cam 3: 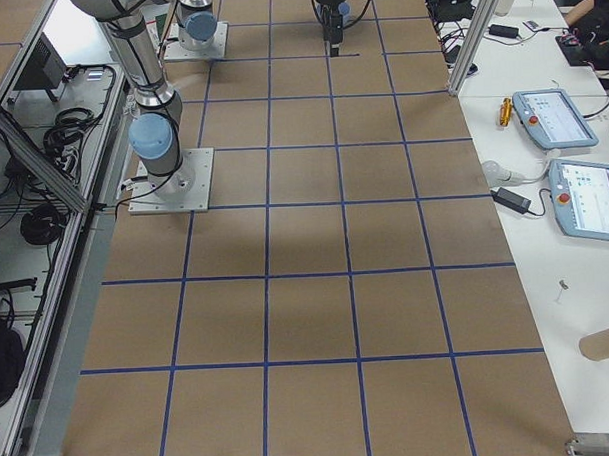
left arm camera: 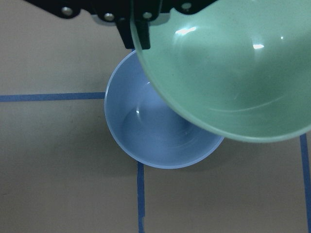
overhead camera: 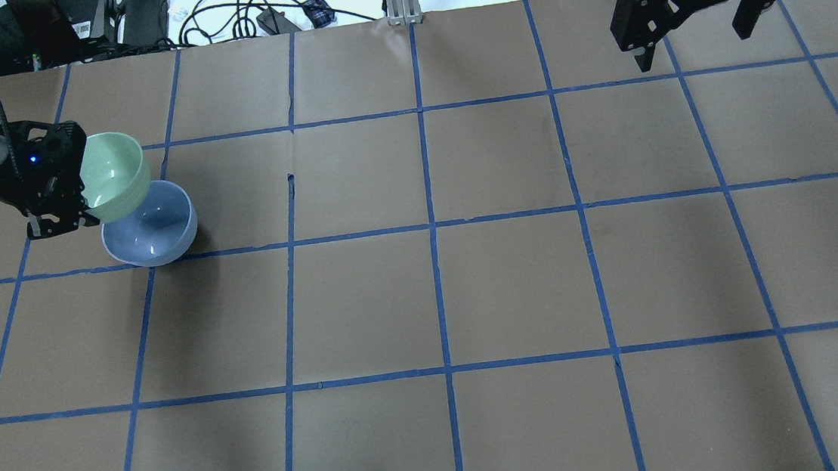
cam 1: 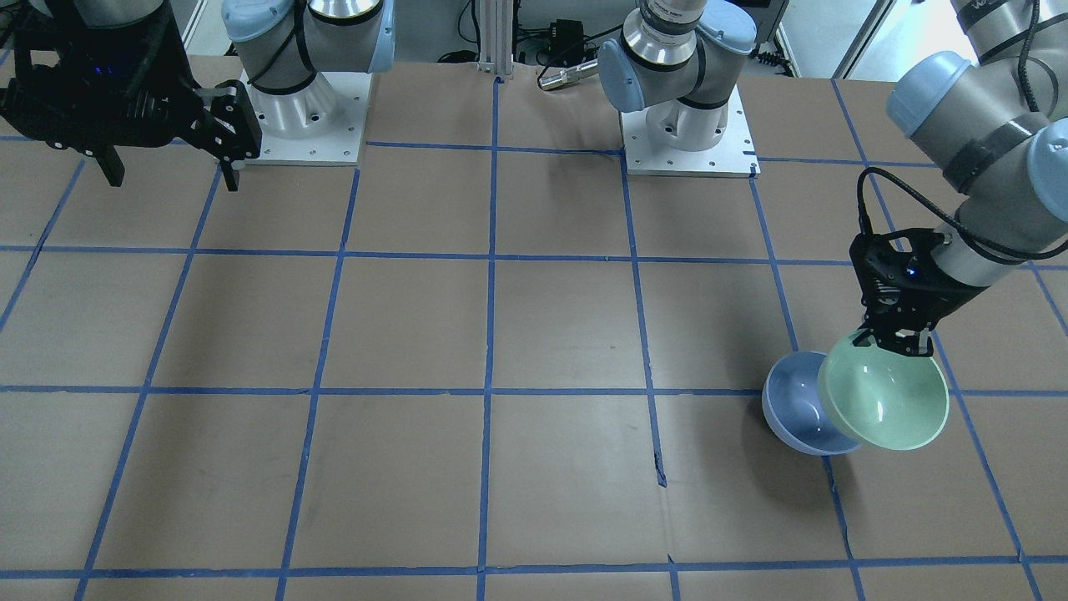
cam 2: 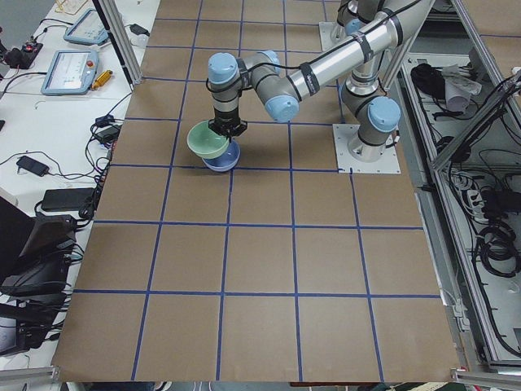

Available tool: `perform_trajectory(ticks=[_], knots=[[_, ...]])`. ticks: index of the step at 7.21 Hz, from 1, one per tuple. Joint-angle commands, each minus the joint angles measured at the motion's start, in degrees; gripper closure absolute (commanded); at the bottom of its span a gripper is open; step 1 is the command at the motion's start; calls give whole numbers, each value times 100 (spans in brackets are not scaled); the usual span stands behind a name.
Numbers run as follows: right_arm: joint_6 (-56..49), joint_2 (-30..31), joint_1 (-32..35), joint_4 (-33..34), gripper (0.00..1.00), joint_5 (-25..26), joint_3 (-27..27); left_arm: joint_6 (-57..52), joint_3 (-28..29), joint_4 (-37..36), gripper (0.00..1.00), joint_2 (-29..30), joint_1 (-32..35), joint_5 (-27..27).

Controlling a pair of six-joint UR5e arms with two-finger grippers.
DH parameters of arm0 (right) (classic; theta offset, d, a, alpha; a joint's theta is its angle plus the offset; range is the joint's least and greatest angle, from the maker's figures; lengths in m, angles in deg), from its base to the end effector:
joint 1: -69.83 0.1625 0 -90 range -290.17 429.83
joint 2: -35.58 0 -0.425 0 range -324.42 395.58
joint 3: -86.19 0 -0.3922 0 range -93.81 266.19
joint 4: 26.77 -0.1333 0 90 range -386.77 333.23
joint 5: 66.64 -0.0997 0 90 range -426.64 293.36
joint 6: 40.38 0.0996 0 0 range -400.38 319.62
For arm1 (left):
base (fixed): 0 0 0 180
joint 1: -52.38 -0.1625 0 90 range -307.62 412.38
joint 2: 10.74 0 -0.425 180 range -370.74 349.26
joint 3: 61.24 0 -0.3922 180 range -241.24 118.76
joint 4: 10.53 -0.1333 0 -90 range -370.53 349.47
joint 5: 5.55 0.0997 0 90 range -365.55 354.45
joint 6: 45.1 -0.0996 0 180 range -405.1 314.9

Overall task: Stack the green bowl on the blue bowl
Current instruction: 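Lower the green bowl into the blue bowl and open the left gripper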

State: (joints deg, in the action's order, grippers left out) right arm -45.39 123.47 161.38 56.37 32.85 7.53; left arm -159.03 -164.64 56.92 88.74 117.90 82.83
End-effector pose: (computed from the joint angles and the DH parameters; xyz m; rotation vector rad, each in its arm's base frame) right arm 0.1305 -0.5031 0.5561 0.1651 -2.9697 0.0540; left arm 0.0959 -0.5392 0.3291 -2.1996 -2.2210 0.0381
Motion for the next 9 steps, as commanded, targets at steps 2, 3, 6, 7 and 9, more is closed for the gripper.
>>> perform_trajectory(ticks=[2, 3, 6, 7, 9], knots=[[0, 0, 3, 0, 0, 0, 0, 89, -664, -671, 100, -78, 13, -22], [0, 0, -6, 0, 0, 0, 0, 98, -691, -654, 100, -78, 22, -22], [0, 0, 3, 0, 0, 0, 0, 98, -779, -698, 100, -25, 13, -40], [0, 0, 3, 0, 0, 0, 0, 98, -779, -707, 100, 10, 13, -31], [0, 0, -6, 0, 0, 0, 0, 151, -779, -769, 0, 63, 13, -14]])
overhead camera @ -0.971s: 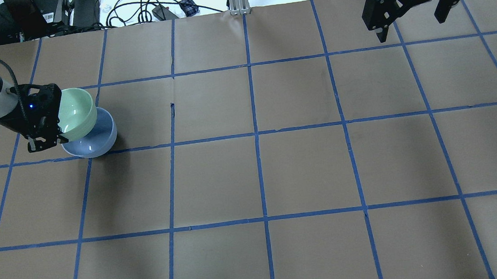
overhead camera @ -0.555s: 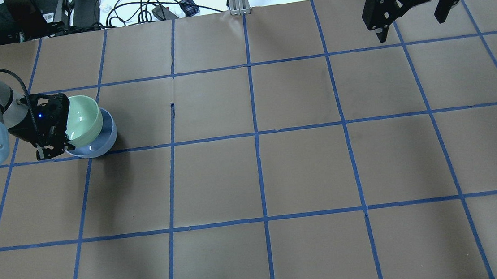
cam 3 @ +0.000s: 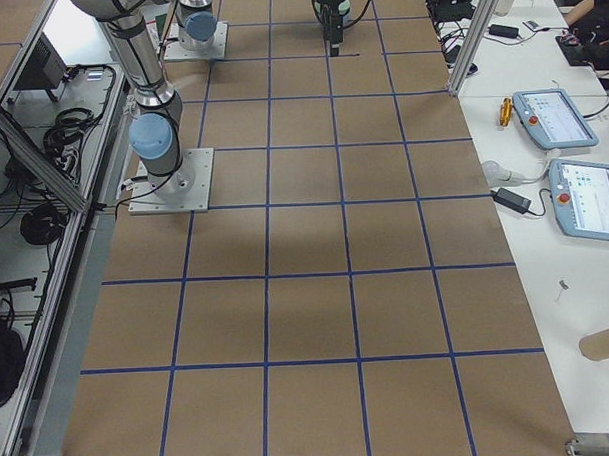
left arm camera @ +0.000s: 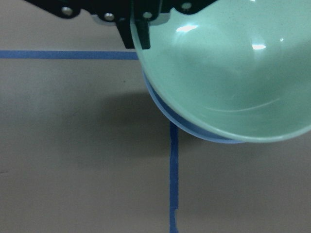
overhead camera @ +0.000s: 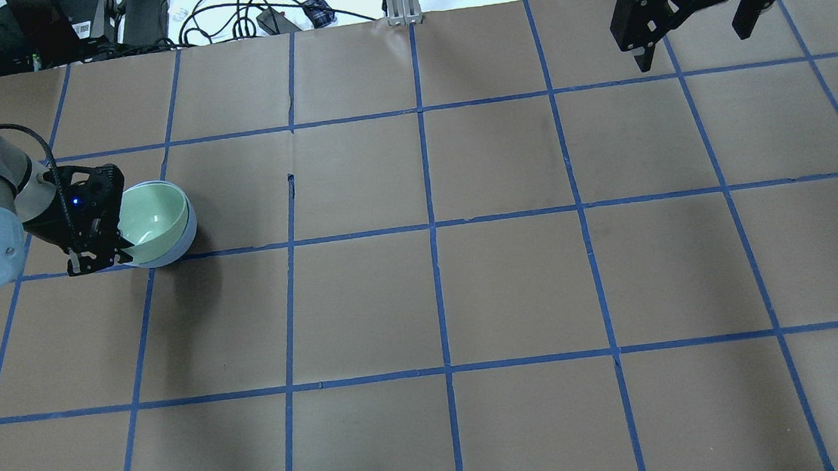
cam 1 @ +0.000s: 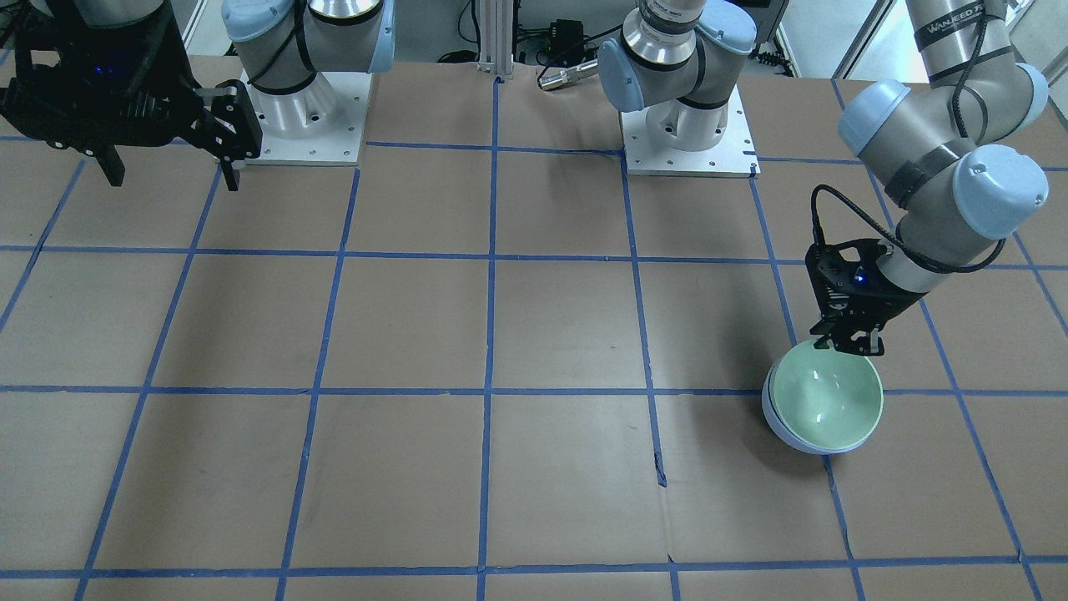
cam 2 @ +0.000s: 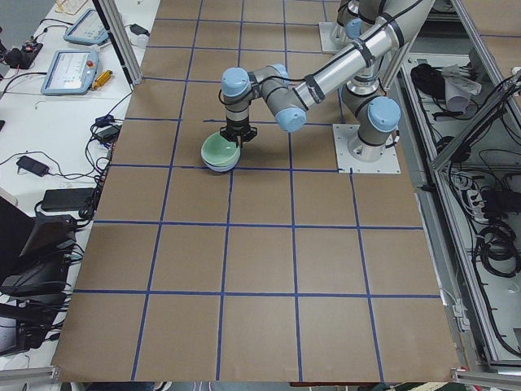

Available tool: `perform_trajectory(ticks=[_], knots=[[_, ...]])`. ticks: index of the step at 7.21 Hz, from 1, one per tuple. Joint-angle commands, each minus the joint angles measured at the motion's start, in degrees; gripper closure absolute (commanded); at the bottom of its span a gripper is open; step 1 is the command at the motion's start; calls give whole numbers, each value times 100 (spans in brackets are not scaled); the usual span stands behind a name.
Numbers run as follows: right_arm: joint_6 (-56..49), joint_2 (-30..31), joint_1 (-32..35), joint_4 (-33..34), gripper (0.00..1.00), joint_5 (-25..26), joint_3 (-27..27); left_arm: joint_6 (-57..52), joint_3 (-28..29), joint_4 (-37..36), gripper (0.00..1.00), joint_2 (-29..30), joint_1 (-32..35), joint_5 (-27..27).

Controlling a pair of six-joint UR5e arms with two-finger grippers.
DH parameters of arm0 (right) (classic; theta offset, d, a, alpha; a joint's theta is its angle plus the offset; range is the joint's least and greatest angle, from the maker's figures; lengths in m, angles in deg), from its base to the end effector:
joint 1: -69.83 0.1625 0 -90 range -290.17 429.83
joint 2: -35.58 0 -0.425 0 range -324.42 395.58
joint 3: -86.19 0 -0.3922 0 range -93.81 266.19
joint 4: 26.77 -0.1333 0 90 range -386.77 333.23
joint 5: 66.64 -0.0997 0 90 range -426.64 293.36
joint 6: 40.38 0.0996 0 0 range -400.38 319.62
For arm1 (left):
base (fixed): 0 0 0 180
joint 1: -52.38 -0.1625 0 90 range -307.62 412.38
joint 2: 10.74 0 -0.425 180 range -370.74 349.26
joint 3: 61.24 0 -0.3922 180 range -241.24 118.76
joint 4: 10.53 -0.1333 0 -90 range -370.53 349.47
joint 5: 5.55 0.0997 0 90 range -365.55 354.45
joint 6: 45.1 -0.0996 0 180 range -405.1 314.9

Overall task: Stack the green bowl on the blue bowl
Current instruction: 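Lower the green bowl into the blue bowl and open the left gripper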

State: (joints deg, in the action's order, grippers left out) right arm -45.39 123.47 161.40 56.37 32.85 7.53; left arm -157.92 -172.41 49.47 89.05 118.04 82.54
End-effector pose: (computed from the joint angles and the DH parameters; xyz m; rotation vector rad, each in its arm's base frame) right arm 0.1307 -0.5031 0.5561 0.1656 -2.9697 0.0541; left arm 0.0843 -0.5179 0.2783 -2.1719 -2.2309 0.0388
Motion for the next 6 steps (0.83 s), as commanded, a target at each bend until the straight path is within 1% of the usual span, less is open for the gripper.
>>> perform_trajectory(ticks=[1, 3, 4, 5, 6], knots=[[0, 0, 1, 0, 0, 0, 0, 93, 7, -32, 0, 23, -1, 32], [0, 0, -8, 0, 0, 0, 0, 268, 60, -5, 0, -108, -1, 24], [0, 0, -8, 0, 0, 0, 0, 609, 260, 116, 0, -231, 17, 15], [0, 0, 1, 0, 0, 0, 0, 865, 636, 910, 0, -406, 17, -20], [0, 0, 1, 0, 0, 0, 0, 1363, 1197, 1857, 0, -521, 52, -81]])
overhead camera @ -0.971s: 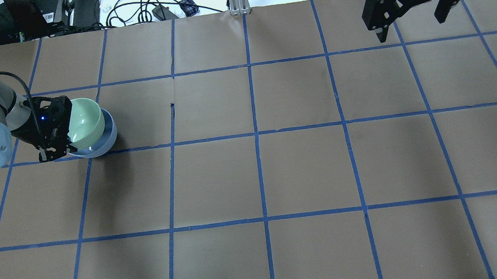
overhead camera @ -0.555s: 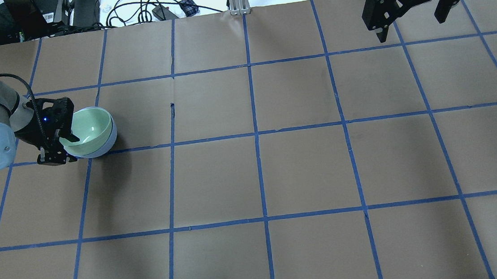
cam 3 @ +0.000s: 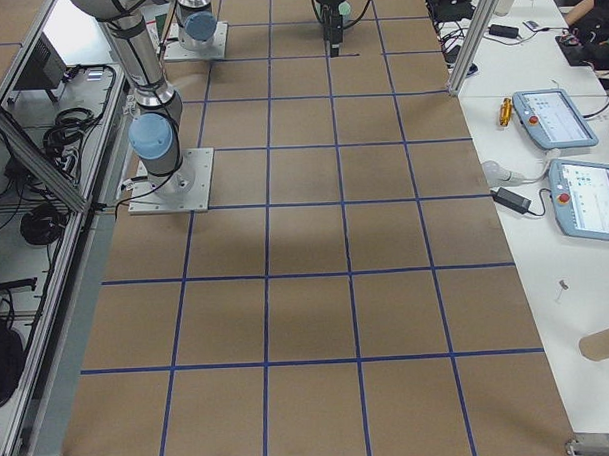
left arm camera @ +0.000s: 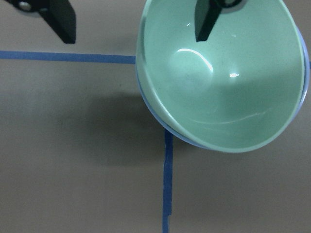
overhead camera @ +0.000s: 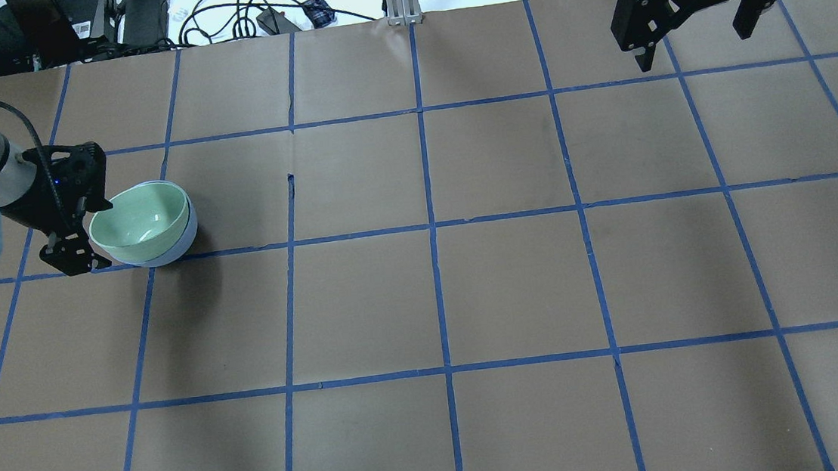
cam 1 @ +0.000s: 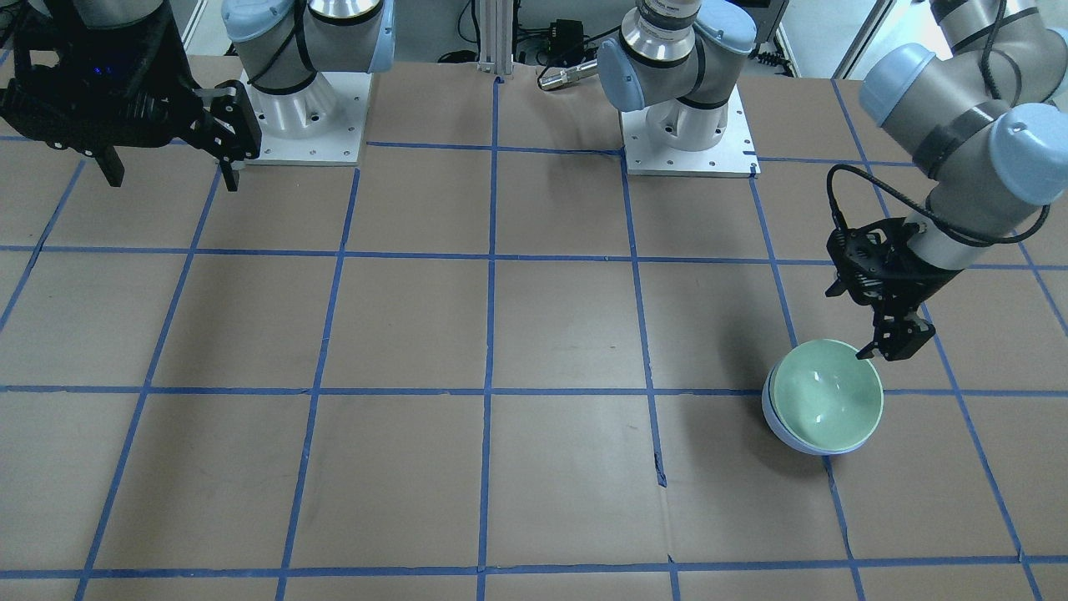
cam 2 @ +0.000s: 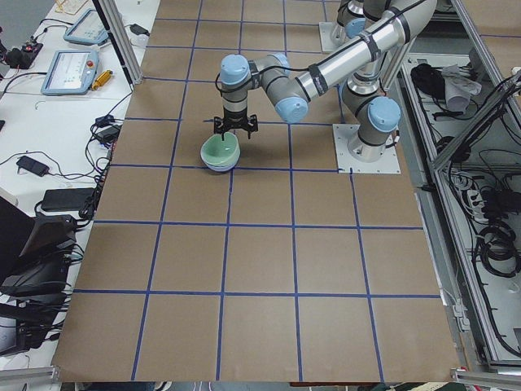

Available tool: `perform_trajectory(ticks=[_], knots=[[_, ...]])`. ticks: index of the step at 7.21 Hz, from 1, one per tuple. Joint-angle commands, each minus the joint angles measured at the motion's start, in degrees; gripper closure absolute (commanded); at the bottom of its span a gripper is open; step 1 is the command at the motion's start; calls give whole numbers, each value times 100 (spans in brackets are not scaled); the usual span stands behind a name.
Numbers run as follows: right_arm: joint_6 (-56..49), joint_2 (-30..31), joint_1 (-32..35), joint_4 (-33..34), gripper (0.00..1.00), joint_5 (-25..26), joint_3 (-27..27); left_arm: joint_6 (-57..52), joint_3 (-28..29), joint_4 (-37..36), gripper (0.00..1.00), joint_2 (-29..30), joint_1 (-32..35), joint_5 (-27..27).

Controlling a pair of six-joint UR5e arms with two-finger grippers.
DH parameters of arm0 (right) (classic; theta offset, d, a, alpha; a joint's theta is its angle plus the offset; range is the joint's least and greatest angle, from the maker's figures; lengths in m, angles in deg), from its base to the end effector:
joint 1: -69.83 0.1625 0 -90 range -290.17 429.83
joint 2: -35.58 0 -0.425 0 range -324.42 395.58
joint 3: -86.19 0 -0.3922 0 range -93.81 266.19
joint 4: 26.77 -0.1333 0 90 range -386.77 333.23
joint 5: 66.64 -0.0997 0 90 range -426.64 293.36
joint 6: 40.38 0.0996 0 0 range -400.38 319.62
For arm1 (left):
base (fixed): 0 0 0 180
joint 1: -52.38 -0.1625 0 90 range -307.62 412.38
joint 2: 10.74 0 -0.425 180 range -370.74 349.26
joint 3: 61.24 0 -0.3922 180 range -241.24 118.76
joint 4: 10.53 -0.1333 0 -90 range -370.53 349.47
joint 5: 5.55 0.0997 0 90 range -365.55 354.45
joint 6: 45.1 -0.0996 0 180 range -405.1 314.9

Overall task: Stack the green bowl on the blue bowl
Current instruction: 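Lower the green bowl into the blue bowl and open the left gripper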

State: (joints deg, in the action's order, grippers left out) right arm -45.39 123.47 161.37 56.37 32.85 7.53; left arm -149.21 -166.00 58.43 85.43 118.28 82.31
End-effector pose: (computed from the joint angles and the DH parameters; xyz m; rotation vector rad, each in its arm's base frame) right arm 0.1304 -0.5031 0.5561 0.1648 -2.9698 0.0540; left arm 0.0839 -0.5232 0.3456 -2.0100 -2.3949 0.0538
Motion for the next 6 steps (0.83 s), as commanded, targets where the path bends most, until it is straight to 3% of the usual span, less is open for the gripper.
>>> perform_trajectory(ticks=[1, 2, 5, 6], knots=[[0, 0, 4, 0, 0, 0, 0, 1088, 1031, 1858, 0, -290, 133, -76], [0, 0, -5, 0, 0, 0, 0, 1712, 1306, 2363, 0, -422, 395, -76], [0, 0, 4, 0, 0, 0, 0, 4852, 1615, 2474, 0, -669, 1458, 29], [0, 0, 4, 0, 0, 0, 0, 5308, 1616, 2483, 0, -756, 1539, 108]])
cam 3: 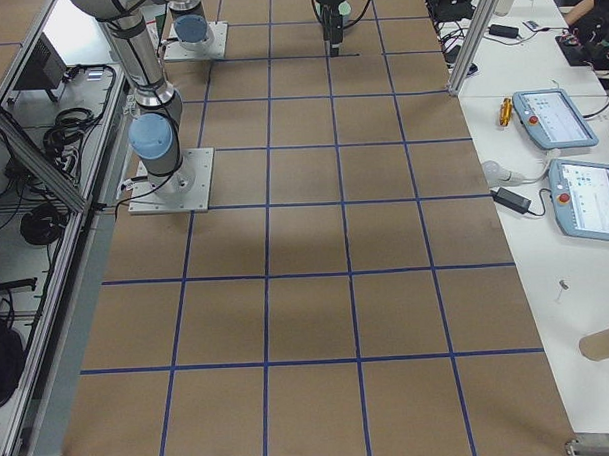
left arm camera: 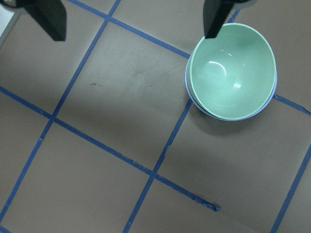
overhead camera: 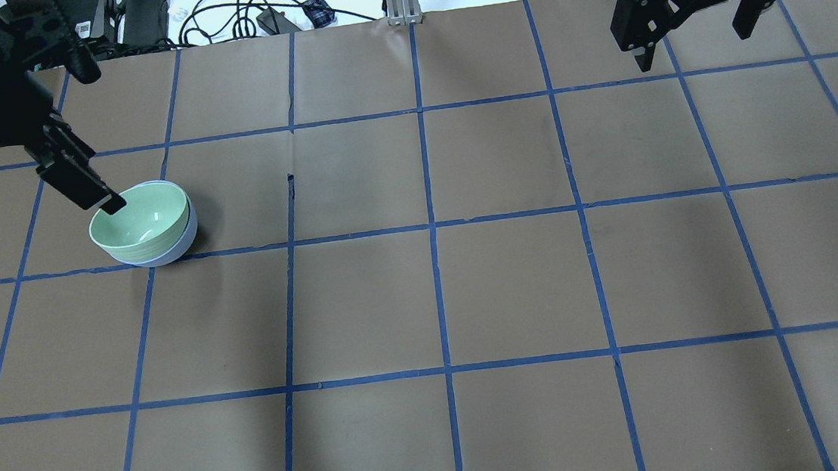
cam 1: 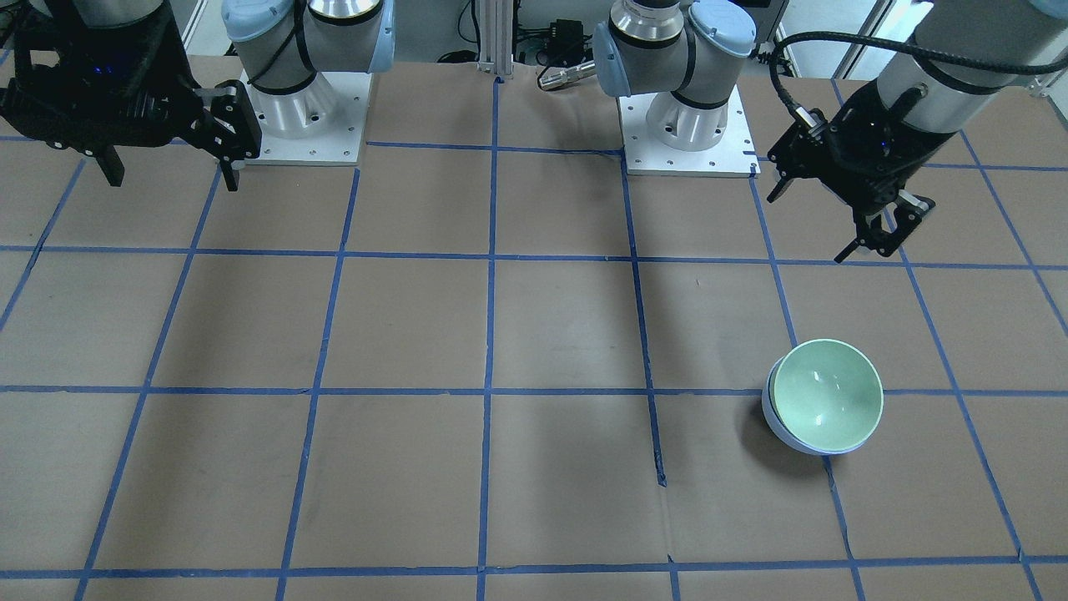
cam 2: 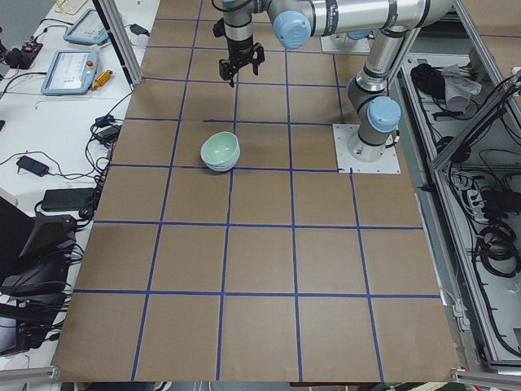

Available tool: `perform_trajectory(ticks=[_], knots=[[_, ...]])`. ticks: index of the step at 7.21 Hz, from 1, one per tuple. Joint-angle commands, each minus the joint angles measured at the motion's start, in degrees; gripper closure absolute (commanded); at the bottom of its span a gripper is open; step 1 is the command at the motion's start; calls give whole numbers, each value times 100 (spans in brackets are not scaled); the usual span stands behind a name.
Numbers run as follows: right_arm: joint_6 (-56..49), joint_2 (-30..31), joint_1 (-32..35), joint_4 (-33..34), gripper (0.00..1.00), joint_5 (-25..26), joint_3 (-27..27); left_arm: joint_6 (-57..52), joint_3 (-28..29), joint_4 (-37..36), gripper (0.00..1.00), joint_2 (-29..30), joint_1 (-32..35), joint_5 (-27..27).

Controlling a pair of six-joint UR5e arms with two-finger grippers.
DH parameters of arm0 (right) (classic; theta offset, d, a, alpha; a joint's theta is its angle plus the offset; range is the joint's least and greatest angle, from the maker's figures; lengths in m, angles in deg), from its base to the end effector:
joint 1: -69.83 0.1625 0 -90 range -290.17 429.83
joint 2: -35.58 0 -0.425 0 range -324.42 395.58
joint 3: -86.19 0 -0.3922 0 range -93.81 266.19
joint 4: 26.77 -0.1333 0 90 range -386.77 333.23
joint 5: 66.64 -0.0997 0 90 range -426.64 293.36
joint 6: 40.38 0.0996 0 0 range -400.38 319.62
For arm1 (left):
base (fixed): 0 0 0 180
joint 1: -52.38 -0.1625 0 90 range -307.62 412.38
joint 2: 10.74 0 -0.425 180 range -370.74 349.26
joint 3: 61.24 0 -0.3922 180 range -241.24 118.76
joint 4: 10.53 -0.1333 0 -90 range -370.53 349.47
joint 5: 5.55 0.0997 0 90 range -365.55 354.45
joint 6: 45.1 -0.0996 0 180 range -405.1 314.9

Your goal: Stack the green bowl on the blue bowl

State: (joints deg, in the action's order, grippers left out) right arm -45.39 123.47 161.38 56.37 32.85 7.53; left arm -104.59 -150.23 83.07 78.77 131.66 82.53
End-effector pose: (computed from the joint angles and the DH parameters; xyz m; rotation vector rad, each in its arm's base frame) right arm 0.1305 -0.5031 0.5561 0.1651 -2.9697 0.0540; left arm -0.0441 -0.5014 0.4946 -1.2762 -2.8175 -0.0166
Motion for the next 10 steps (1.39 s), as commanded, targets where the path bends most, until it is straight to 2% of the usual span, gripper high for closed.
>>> perform_trajectory(ticks=[1, 4, 5, 7, 8, 10], knots=[[0, 0, 3, 0, 0, 0, 0, 1948, 48, -8, 0, -135, 202, 104], [0, 0, 3, 0, 0, 0, 0, 4387, 258, -35, 0, -48, 525, 87], [0, 0, 3, 0, 0, 0, 0, 4872, 232, -61, 0, -48, 753, 539], [0, 0, 3, 0, 0, 0, 0, 5349, 241, -52, 1, -153, 852, 623], [0, 0, 3, 0, 0, 0, 0, 5543, 276, -52, 1, -153, 861, 353], [0, 0, 3, 0, 0, 0, 0, 5492, 285, -35, 0, -162, 835, 219]])
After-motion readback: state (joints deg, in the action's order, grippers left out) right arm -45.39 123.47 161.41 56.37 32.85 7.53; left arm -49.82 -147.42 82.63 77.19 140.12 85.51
